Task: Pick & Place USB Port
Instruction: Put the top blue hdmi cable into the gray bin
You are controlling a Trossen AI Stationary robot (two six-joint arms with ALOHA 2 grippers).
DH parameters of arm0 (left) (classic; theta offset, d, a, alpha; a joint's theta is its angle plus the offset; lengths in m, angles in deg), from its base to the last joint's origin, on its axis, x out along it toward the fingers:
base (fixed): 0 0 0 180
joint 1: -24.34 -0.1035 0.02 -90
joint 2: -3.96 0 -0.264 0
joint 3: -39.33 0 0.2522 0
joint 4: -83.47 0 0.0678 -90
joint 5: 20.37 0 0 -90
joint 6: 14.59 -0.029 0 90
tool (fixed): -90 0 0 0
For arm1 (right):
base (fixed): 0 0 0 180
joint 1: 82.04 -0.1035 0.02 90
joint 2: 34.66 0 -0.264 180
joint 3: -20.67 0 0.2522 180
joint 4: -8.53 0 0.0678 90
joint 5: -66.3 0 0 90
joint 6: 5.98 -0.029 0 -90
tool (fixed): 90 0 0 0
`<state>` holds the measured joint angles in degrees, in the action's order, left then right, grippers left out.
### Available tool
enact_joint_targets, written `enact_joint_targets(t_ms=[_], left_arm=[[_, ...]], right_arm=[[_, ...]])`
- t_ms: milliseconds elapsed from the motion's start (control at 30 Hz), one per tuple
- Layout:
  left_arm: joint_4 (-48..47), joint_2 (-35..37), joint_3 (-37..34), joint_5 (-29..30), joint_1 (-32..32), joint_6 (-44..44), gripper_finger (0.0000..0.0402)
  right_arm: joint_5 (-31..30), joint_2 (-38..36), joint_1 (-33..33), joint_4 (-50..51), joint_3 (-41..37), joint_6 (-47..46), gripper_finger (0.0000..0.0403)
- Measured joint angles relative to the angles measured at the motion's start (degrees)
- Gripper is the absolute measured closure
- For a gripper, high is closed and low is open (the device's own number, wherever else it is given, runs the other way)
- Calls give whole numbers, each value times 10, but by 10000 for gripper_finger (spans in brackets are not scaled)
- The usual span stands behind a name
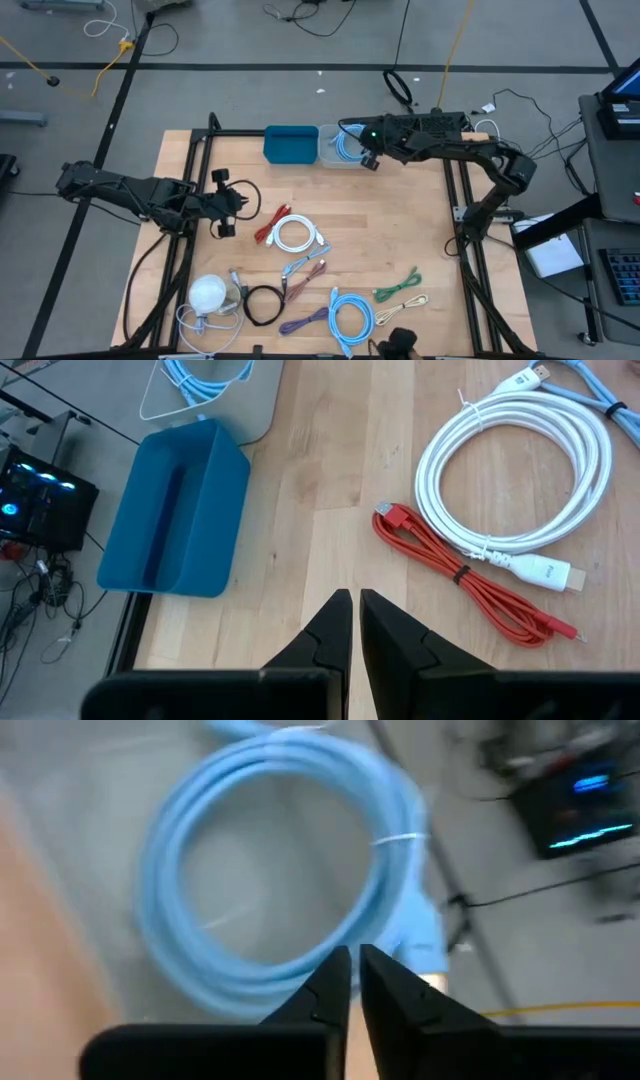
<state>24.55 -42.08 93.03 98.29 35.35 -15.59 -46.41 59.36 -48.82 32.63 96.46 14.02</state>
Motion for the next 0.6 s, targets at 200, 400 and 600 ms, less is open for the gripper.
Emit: enact_joint_targets(t_ms=[200,400,600], left_arm=[[0,0,0,-1,0,-1,371],[0,0,0,-2,0,-1,371],[0,0,0,-3,0,-1,371]], right_arm=[[-52,0,-47,-111,3,44,309],[-71,0,-41,-122,3,59,245],[-74,7,-10,-122,2,61,204]])
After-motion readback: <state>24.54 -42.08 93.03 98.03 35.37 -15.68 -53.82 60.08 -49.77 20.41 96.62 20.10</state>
